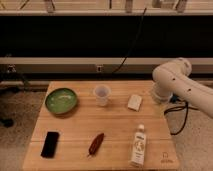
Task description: Place the white sponge in the ceramic cup
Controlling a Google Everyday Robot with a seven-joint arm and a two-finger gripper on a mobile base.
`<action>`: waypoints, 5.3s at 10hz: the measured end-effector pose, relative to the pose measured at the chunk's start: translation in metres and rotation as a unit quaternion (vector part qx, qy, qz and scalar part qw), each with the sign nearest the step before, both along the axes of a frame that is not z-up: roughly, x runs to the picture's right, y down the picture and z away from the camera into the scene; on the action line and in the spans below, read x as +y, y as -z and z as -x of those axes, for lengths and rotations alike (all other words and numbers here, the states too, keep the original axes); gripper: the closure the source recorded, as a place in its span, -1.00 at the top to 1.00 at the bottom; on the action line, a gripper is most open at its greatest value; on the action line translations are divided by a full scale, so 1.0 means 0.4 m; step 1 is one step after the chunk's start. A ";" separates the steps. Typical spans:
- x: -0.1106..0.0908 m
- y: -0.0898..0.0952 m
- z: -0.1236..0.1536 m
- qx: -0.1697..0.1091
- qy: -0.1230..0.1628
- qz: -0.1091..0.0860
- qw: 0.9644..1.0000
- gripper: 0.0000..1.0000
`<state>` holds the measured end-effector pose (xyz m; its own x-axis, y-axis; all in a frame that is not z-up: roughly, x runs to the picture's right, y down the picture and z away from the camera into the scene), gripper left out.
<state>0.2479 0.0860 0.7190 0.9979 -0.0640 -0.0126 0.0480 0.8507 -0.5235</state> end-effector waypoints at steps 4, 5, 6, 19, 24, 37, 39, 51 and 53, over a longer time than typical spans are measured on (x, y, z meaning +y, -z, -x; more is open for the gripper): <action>-0.007 -0.043 0.033 -0.018 0.043 0.005 0.999 0.60; -0.007 -0.052 0.040 -0.022 0.050 0.006 0.998 0.60; -0.008 -0.058 0.042 -0.024 0.057 0.006 0.998 0.60; 0.009 -0.209 0.067 -0.082 0.170 0.021 0.982 0.60; 0.017 -0.275 0.073 -0.106 0.192 0.027 0.975 0.60; 0.056 -0.406 0.083 -0.156 0.219 0.057 0.962 0.60; 0.061 -0.421 0.086 -0.161 0.219 0.062 0.960 0.60; 0.063 -0.462 0.104 -0.167 0.215 0.079 0.959 0.60; 0.063 -0.466 0.106 -0.168 0.214 0.081 0.959 0.60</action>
